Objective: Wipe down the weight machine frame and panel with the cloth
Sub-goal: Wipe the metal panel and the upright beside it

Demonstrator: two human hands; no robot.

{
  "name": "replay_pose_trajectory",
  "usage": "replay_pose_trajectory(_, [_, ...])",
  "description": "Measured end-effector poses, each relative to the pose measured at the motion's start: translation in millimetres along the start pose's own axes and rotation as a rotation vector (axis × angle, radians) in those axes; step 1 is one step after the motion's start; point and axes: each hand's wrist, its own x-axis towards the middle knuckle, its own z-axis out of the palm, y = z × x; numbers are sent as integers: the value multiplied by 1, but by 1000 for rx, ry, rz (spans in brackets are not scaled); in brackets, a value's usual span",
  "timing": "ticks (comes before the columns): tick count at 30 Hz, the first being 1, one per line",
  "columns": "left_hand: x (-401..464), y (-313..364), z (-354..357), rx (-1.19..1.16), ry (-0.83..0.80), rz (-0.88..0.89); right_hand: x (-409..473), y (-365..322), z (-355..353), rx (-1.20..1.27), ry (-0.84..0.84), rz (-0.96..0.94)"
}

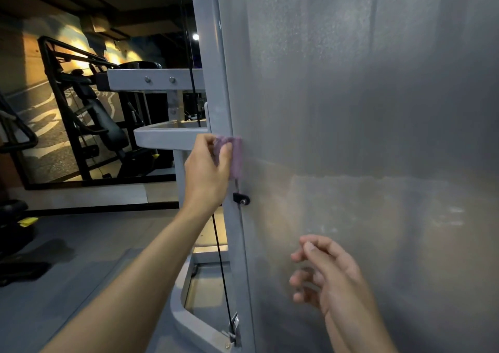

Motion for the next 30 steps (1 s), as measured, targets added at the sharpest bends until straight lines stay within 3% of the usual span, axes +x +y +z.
replay_pose_trajectory(6, [0,-16,18,17,219,159,10,11,-3,-413,118,-534])
replay_pose_trajectory(11, [-28,-3,39,-64,273,146,12,4,-8,-484,162,-640])
replay_pose_trajectory(16, [-46,5,42,20,97,433,17,0,-15,-581,204,-740])
replay_pose_trajectory(21, [-14,-13,27,26,256,190,18,-17,-32,-841,271,-1029])
replay_pose_trajectory(26, [-59,10,48,-17,36,436,17,-41,-51,-1159,368,-1198])
replay_pose_trajectory(28, [-43,-4,41,18,65,390,14,-53,-59,-1235,337,-1225])
replay_pose_trajectory(30, [-23,-15,28,22,175,238,12,-69,-66,-1308,296,-1242])
